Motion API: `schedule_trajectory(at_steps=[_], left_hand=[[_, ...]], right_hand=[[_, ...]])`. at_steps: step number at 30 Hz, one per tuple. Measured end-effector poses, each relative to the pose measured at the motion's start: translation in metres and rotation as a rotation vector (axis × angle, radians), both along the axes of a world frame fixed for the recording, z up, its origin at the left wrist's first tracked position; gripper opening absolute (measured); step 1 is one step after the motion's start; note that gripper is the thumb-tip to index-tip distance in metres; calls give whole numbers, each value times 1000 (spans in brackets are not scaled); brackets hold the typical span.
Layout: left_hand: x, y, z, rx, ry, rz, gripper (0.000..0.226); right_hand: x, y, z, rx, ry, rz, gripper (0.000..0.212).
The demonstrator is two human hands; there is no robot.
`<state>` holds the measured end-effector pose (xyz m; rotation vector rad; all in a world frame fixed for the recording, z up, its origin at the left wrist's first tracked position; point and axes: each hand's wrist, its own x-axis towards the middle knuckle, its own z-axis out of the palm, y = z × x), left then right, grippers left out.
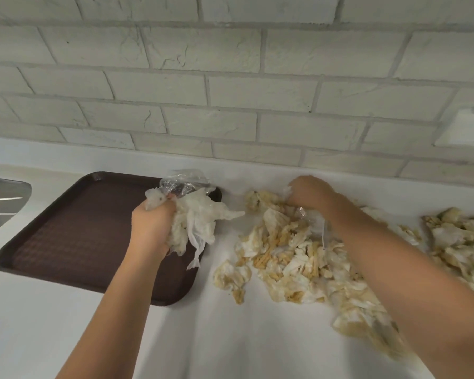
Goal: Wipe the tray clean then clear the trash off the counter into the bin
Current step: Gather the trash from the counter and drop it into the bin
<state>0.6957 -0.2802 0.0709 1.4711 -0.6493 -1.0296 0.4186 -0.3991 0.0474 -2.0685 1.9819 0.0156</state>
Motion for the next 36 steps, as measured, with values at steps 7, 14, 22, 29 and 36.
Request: schedule_trajectory(at_steps=[7, 14, 22, 29, 36], left_hand=[[-12, 15, 5, 41, 118, 30, 19], [-19, 29, 4, 15, 55, 24, 17], [-34, 57, 9, 70, 142, -20, 8], [-130, 108, 0, 7, 134, -237, 10], [-249, 199, 3, 77, 219, -422, 8]], right_hand=[[-24, 34, 43, -220, -352, -84, 19], [-40, 79, 73, -238, -530, -139, 40], [-57, 154, 75, -308, -757, -362, 22], [-72, 264, 60, -353, -1094, -707, 20], [-135, 381, 51, -421, -1303, -799, 25]])
